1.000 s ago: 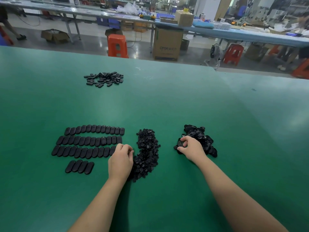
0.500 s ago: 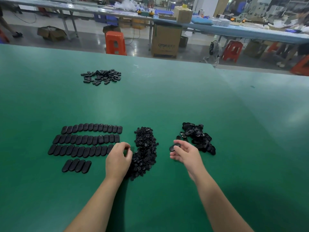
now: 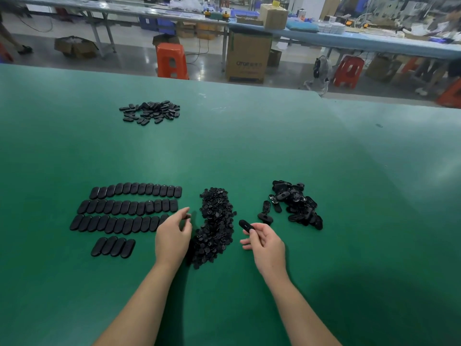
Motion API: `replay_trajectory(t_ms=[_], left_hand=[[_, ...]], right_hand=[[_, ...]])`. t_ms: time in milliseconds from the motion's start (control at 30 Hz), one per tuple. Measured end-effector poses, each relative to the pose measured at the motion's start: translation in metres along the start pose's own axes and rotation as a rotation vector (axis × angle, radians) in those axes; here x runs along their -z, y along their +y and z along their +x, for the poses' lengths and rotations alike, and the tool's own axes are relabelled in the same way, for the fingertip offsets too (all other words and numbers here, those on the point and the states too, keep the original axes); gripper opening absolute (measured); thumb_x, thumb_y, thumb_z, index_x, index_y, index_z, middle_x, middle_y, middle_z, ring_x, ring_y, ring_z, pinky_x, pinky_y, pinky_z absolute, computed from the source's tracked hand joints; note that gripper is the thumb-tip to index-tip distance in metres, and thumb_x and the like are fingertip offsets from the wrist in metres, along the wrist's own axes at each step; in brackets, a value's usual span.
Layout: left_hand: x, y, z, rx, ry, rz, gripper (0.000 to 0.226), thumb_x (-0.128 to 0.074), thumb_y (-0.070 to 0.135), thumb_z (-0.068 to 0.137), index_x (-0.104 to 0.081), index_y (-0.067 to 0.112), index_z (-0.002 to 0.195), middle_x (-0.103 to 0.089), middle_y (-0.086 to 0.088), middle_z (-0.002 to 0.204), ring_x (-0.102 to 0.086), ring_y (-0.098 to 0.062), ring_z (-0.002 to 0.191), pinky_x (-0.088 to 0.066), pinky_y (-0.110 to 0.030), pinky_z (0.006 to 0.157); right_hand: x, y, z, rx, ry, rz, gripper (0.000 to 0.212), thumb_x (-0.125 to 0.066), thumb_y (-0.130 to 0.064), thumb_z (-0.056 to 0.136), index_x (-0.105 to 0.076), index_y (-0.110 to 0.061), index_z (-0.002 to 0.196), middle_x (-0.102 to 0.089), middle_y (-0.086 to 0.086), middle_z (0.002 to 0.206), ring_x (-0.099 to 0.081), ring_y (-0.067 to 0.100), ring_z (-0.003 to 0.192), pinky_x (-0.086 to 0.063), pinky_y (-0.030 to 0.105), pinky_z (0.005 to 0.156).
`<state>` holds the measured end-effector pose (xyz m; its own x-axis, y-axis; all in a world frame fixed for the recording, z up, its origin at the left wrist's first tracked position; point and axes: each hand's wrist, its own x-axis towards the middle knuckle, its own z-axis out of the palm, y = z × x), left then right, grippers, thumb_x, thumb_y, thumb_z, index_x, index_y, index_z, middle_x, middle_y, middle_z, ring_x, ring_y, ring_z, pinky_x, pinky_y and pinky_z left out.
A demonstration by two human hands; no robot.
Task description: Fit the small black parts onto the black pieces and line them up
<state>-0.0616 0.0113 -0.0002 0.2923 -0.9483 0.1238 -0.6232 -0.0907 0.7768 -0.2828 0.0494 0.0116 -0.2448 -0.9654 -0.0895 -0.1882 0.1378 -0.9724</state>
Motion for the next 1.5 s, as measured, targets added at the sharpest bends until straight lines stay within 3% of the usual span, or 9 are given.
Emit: replay_trajectory(t_ms=[133, 333, 567, 767, 933, 1100, 1200, 1400, 1500], left_hand=[[0.001, 0.000, 0.000, 0.024, -0.012, -0.016, 0.031, -0.065, 0.012, 0.094, -0.070, 0.020, 0.123, -0.074, 0.007, 0.103, -0.060, -0.003, 0.057, -0.041, -0.008, 0.052], [0.004, 0.002, 0.000, 0.087, -0.003, -0.165, 0.033, -0.068, 0.011, 0.092, -0.068, 0.021, 0.123, -0.070, 0.013, 0.094, -0.062, 0.009, 0.087, -0.040, -0.005, 0.075], [0.007, 0.001, 0.002, 0.090, 0.020, -0.240, 0.013, -0.071, 0.015, 0.092, -0.070, 0.026, 0.098, -0.070, 0.017, 0.089, -0.065, 0.003, 0.085, -0.054, -0.020, 0.081], [0.006, -0.002, 0.002, 0.093, 0.006, -0.218, 0.018, -0.067, 0.016, 0.093, -0.076, 0.031, 0.099, -0.071, 0.010, 0.076, -0.053, -0.006, 0.053, -0.041, -0.012, 0.048], [0.006, -0.001, 0.001, 0.073, 0.006, -0.180, 0.019, -0.066, 0.015, 0.093, -0.078, 0.027, 0.102, -0.068, 0.012, 0.081, -0.052, -0.006, 0.057, -0.042, -0.018, 0.054], [0.008, 0.003, 0.000, 0.088, -0.011, -0.194, 0.019, -0.068, 0.016, 0.092, -0.073, 0.027, 0.107, -0.069, 0.014, 0.084, -0.061, 0.006, 0.072, -0.044, -0.009, 0.063], [0.010, 0.006, 0.002, 0.110, -0.026, -0.227, 0.013, -0.071, 0.016, 0.091, -0.070, 0.029, 0.092, -0.071, 0.013, 0.083, -0.066, -0.002, 0.081, -0.051, -0.018, 0.071], [0.002, 0.028, -0.003, 0.081, -0.077, -0.247, 0.015, -0.069, 0.016, 0.092, -0.077, 0.029, 0.091, -0.066, 0.011, 0.062, -0.046, -0.002, 0.044, -0.034, -0.011, 0.044], [-0.014, 0.061, -0.019, -0.083, -0.155, -0.218, 0.016, -0.071, 0.014, 0.089, -0.078, 0.028, 0.093, -0.067, 0.023, 0.075, -0.059, 0.010, 0.066, -0.040, -0.004, 0.061]], right_hand=[[0.000, 0.001, -0.001, 0.013, 0.006, -0.031, 0.017, -0.055, -0.008, 0.102, -0.066, -0.022, 0.102, -0.076, -0.005, 0.093, -0.075, 0.012, 0.077, -0.061, 0.026, 0.071], [0.000, 0.001, -0.002, 0.020, 0.030, -0.013, 0.018, -0.055, -0.008, 0.102, -0.065, -0.023, 0.100, -0.076, -0.006, 0.095, -0.075, 0.012, 0.076, -0.061, 0.025, 0.069], [0.000, 0.003, -0.002, 0.019, 0.038, -0.001, 0.017, -0.055, -0.009, 0.102, -0.066, -0.022, 0.102, -0.076, -0.007, 0.092, -0.075, 0.013, 0.075, -0.060, 0.023, 0.067], [0.001, 0.004, -0.002, 0.016, 0.043, 0.031, 0.015, -0.055, -0.009, 0.102, -0.064, -0.015, 0.113, -0.077, -0.004, 0.094, -0.075, 0.014, 0.074, -0.060, 0.023, 0.067], [0.002, 0.004, -0.002, 0.027, 0.040, 0.031, 0.021, -0.056, -0.012, 0.103, -0.062, -0.025, 0.118, -0.077, -0.005, 0.092, -0.074, 0.012, 0.074, -0.059, 0.021, 0.068], [0.003, 0.004, -0.001, 0.033, 0.029, 0.004, 0.019, -0.055, -0.013, 0.103, -0.064, -0.021, 0.118, -0.076, -0.007, 0.092, -0.074, 0.012, 0.074, -0.059, 0.022, 0.068], [0.002, 0.002, 0.000, 0.036, 0.015, -0.010, 0.020, -0.054, -0.012, 0.104, -0.061, -0.024, 0.117, -0.075, -0.007, 0.095, -0.073, 0.010, 0.074, -0.059, 0.022, 0.068], [0.000, 0.000, 0.000, 0.028, 0.007, 0.015, 0.019, -0.054, -0.009, 0.103, -0.064, -0.025, 0.109, -0.076, -0.005, 0.095, -0.073, 0.012, 0.072, -0.058, 0.022, 0.065], [0.000, 0.001, 0.000, 0.027, 0.013, 0.035, 0.020, -0.055, -0.008, 0.102, -0.064, -0.025, 0.106, -0.076, -0.003, 0.092, -0.073, 0.014, 0.070, -0.059, 0.024, 0.064]])
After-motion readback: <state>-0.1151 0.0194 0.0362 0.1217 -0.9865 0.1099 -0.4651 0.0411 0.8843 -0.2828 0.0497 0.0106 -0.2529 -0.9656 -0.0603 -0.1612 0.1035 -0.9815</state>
